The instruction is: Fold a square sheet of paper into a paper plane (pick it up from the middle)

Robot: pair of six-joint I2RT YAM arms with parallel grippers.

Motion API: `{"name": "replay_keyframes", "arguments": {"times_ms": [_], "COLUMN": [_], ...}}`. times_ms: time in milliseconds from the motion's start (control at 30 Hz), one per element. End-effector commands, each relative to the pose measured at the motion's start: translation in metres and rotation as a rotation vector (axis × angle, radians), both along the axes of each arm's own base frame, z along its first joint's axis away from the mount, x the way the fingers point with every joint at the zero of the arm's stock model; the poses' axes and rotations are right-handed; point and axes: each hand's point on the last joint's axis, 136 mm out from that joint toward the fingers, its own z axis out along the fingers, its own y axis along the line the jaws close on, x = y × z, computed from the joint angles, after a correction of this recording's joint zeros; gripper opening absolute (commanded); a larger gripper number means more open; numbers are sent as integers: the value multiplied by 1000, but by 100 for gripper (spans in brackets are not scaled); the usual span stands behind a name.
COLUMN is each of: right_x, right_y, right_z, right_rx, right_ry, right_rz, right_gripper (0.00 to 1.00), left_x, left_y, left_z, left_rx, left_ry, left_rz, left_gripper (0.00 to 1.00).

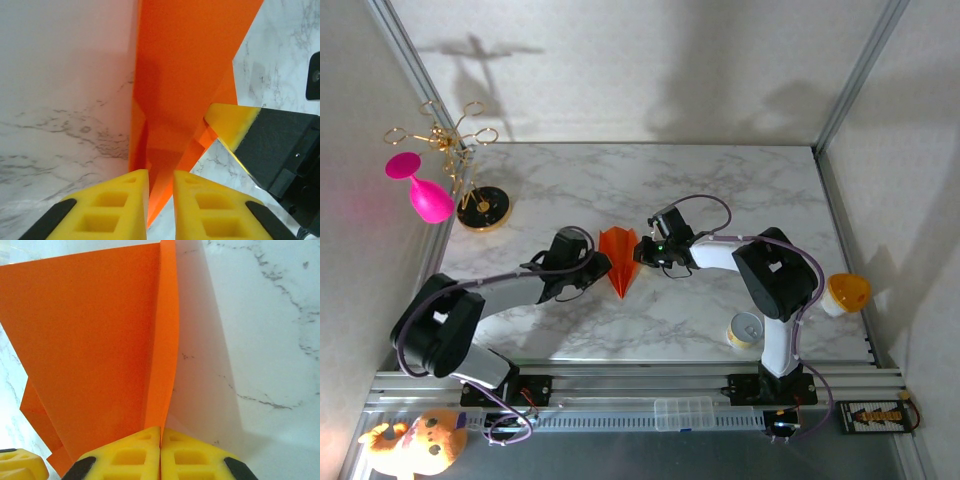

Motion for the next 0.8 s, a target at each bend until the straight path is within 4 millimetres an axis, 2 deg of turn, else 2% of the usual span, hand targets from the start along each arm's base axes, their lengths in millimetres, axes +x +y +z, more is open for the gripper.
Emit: {"name": "replay_keyframes", "arguments": {"times_ms": [0, 133, 267, 433, 633, 767], "right_x": [-2, -2, -2, -2, -3, -3], "right_y": [1, 1, 1, 1, 1, 1], "right_z": [-4, -4, -5, -6, -8, -9], "right_rx": [-8, -7, -6, -7, -7, -8], "right_ry": [16, 18, 21, 22, 27, 29], "right_rz": [15, 16, 17, 16, 17, 18], "right_gripper": [9, 9, 9, 9, 9, 9], "left_x": [5, 5, 5, 10, 18, 19], "left_y": [-6, -5, -5, -12, -3, 3], "left_z": [4, -2, -8, 1, 6, 2], "left_rx": [16, 35, 55, 28, 120, 169], "left_ry": [-11, 7, 15, -17, -47, -41], "left_rz": [-19, -20, -23, -46, -43, -41], "left_gripper": [20, 20, 28, 32, 37, 39]}}
